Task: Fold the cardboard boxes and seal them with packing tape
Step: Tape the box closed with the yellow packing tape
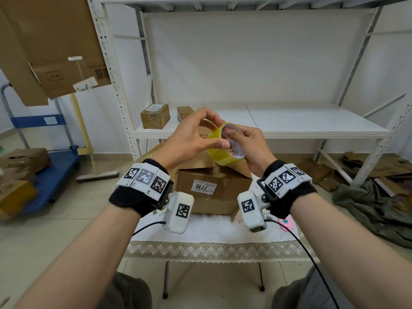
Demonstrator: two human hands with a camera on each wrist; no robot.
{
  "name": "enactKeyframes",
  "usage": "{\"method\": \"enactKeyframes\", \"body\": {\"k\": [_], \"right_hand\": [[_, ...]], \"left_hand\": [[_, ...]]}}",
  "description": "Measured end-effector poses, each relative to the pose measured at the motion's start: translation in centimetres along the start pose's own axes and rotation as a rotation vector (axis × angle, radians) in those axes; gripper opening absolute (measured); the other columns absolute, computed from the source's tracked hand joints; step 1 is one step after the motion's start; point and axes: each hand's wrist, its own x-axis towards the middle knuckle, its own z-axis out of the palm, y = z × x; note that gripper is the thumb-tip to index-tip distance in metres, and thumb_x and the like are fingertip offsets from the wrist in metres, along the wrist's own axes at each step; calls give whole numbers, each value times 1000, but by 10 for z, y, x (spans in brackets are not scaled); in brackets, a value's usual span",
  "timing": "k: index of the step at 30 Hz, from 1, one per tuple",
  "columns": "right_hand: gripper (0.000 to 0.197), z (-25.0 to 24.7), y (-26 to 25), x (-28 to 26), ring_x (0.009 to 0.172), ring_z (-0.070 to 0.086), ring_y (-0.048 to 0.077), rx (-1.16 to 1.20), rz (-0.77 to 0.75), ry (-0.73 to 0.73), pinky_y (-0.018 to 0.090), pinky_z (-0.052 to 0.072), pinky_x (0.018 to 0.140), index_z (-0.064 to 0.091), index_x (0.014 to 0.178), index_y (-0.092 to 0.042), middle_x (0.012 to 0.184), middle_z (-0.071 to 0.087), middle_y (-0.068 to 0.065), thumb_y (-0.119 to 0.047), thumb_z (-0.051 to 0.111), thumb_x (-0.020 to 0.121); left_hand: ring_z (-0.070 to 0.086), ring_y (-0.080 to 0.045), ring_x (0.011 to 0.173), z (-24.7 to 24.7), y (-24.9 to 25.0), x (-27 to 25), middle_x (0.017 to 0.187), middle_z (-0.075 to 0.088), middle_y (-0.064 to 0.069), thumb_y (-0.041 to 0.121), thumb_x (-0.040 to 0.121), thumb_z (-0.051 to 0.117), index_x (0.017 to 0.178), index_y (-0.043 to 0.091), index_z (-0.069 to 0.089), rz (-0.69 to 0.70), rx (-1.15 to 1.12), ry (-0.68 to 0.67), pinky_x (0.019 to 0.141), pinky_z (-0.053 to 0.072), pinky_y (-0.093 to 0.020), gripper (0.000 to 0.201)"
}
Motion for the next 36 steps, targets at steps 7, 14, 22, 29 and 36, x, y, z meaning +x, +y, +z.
{"method": "enactKeyframes", "body": {"k": [7, 14, 22, 29, 36], "right_hand": [[13, -1, 7, 1, 86, 54, 40, 28, 9, -9, 40, 44, 73, 78, 98, -8, 94, 74, 19, -10, 65, 96], [13, 4, 7, 2, 86, 51, 38, 51, 16, -17, 41, 43, 74, 77, 96, -7, 88, 74, 16, -9, 65, 96], [14, 6, 11, 1, 89, 50, 40, 75, 35, -15, 47, 41, 79, 74, 100, -2, 90, 71, 19, -10, 65, 95], [17, 5, 11, 1, 86, 52, 38, 64, 57, -5, 49, 42, 79, 73, 103, 1, 93, 72, 25, -11, 66, 95], [33, 6, 13, -3, 93, 50, 41, 101, 58, -22, 53, 35, 85, 74, 104, 1, 103, 66, 34, -24, 75, 82]], "left_hand": [[62, -9, 108, 3, -4, -1, 112, 64, 7, 25, 73, 87, 108, 14, 61, 18, 4, 28, 89, 58, -37, 45], [62, -7, 104, -2, -7, -2, 112, 63, 1, 23, 75, 85, 103, 9, 62, 57, 30, 28, 85, 57, -29, 39], [61, -5, 107, -3, -8, -5, 113, 63, 7, 28, 77, 84, 110, 14, 59, 24, 21, 32, 90, 57, -34, 43], [62, -11, 109, 0, -10, -8, 114, 64, 4, 26, 76, 86, 109, 15, 63, 14, -21, 50, 91, 57, -50, 42], [62, -9, 104, 2, -10, -9, 110, 64, 3, 24, 76, 85, 106, 11, 64, 3, -14, 52, 90, 57, -45, 40]]}}
